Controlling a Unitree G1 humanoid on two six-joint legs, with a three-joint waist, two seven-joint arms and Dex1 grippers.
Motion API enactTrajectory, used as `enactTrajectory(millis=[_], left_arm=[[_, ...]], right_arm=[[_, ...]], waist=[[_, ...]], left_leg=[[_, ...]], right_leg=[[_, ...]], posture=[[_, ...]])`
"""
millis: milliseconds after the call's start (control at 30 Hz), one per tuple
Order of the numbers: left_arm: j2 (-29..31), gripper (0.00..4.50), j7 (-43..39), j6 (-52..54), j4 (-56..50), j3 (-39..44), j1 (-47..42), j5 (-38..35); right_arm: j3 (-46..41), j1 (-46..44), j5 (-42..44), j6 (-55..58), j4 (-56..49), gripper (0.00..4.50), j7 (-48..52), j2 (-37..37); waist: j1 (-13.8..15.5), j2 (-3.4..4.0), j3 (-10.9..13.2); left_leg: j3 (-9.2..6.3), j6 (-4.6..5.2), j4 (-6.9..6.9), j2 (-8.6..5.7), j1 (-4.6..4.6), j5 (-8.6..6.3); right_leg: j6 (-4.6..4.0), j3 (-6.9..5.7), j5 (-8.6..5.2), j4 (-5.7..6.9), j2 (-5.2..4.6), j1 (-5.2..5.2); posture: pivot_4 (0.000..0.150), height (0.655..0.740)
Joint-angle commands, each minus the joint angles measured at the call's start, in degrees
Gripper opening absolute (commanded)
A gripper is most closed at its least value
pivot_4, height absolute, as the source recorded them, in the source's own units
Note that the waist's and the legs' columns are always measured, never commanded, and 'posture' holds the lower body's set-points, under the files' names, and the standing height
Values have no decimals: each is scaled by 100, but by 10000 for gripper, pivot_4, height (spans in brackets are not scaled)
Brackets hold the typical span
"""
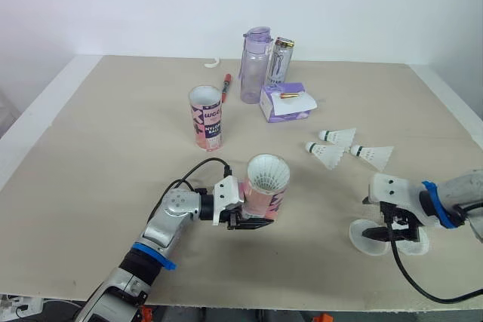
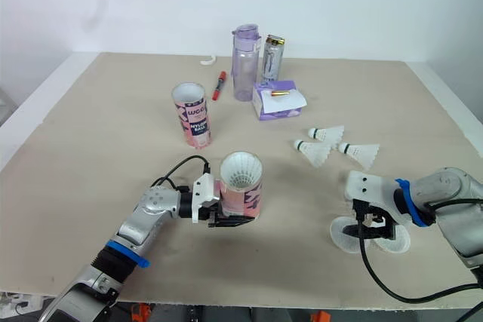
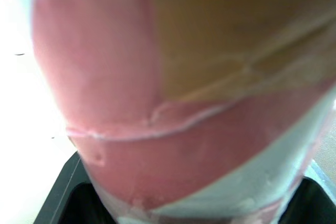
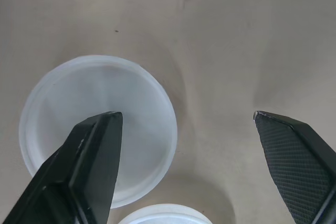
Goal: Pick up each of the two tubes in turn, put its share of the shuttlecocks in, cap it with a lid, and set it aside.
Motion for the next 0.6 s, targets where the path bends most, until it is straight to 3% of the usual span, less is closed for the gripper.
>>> enactTrajectory(millis=[33, 167, 267, 600], left_arm=[[88, 28000, -21, 62, 33, -91, 81, 130], [100, 28000, -37, 75, 46, -105, 65, 128], [117, 28000, -71, 90, 68, -129, 54, 135], [163, 28000, -213, 100, 198, -189, -16, 150]], right_arm=[[10, -49, -169, -118, -97, 22289, -69, -130], [-4, -64, -190, -132, -182, 13072, -52, -119], [-53, -41, -166, -158, -265, 307, -27, -114], [-437, 11, 227, -56, -812, 307, 101, -147]], waist=[[0, 0, 0], [0, 0, 0], [-1, 0, 0], [0, 1, 0]], left_leg=[[0, 0, 0, 0, 0, 0], [0, 0, 0, 2, 0, 0], [0, 0, 0, 2, 0, 0], [0, 0, -1, 4, 1, 0]], right_leg=[[0, 0, 0, 0, 0, 0], [0, 0, 0, 0, 1, -1], [0, 0, 0, 0, 2, -1], [-2, 0, -2, 0, 4, -1]], posture=[[1500, 7400], [1500, 7400], [1500, 7400], [1500, 7400]])
